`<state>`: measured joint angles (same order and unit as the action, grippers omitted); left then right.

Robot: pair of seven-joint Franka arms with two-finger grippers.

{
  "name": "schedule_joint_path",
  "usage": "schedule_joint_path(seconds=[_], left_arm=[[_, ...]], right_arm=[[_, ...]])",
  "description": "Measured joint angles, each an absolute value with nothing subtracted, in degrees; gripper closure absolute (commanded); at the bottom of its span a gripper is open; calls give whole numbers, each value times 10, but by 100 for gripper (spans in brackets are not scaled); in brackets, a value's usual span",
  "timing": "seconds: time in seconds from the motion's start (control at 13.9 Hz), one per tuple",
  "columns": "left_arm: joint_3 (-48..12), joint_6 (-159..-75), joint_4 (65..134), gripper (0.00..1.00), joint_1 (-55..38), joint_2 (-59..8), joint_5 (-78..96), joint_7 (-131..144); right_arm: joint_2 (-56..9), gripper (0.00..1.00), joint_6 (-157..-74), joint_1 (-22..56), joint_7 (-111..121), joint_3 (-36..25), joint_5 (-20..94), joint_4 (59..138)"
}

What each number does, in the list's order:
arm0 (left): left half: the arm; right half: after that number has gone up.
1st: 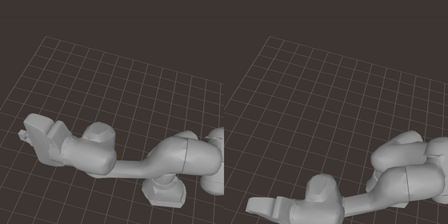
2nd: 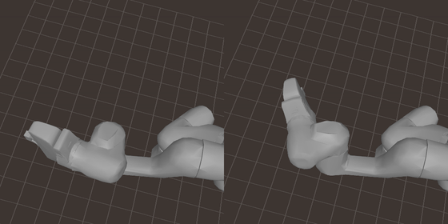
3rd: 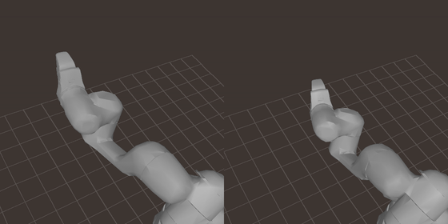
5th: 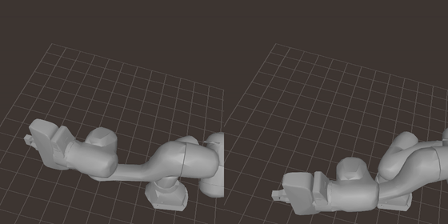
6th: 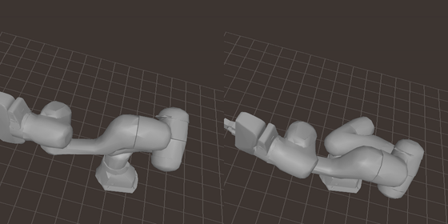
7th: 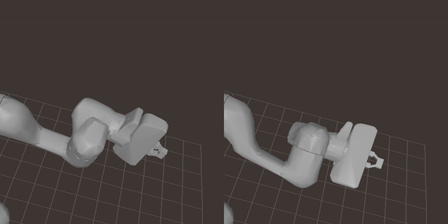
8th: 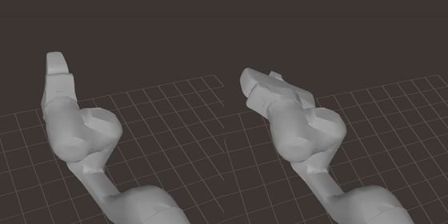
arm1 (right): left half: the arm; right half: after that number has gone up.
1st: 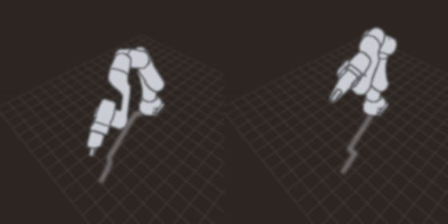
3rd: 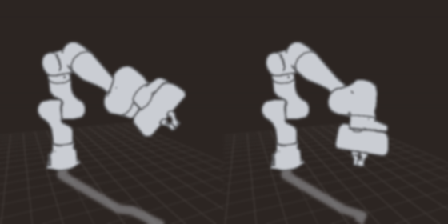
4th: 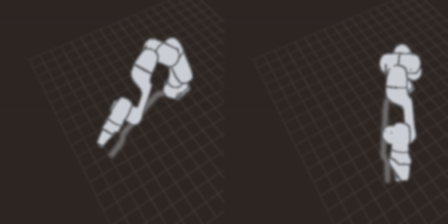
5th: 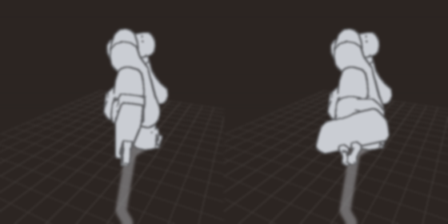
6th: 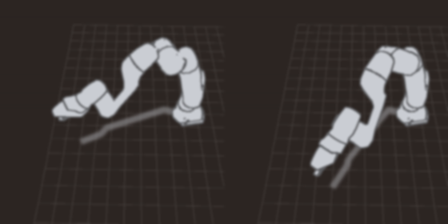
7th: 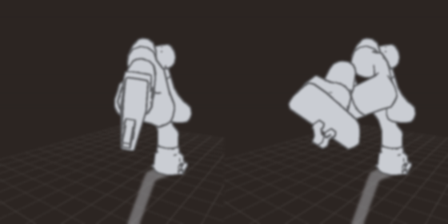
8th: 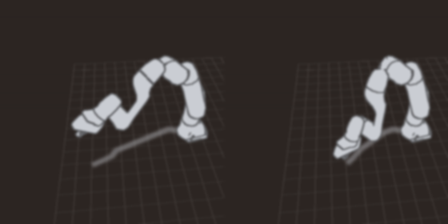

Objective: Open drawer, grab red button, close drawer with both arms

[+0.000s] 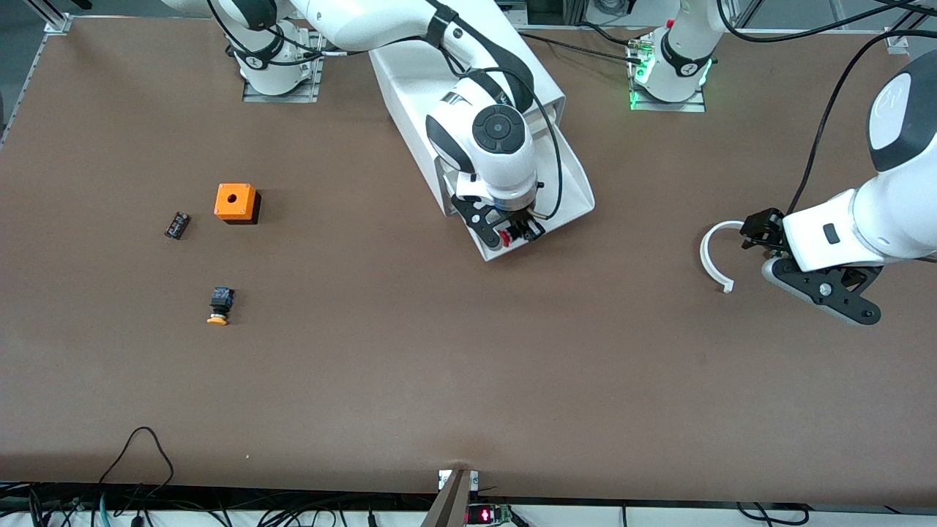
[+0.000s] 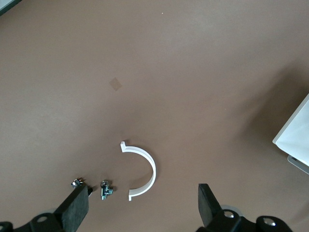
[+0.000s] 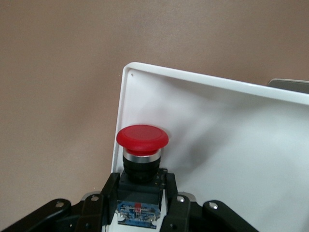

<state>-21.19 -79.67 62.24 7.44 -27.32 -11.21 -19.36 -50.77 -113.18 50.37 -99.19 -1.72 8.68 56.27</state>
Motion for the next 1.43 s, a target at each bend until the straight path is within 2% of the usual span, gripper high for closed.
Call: schedule_joint_path(seconds=[0.43,0.79,1.22,1.43], left_arm=[[-212,-796,622,0,74,-273,-112,-193],[-212,-796,622,0,73,-273,-112,-193],[-212,-795,622,0,73,-273,-112,-193],[-212,-795,622,0,69,-272,-112,-173]], right_arm=[[-466,100,-1083,505,-935,-20,86,542],[-446,100,-1027,498,-750,-67,81,542],[-414,100,-933,385,-456,-80,82,545],[-410,100,-918,323,-328,-81,82,565]])
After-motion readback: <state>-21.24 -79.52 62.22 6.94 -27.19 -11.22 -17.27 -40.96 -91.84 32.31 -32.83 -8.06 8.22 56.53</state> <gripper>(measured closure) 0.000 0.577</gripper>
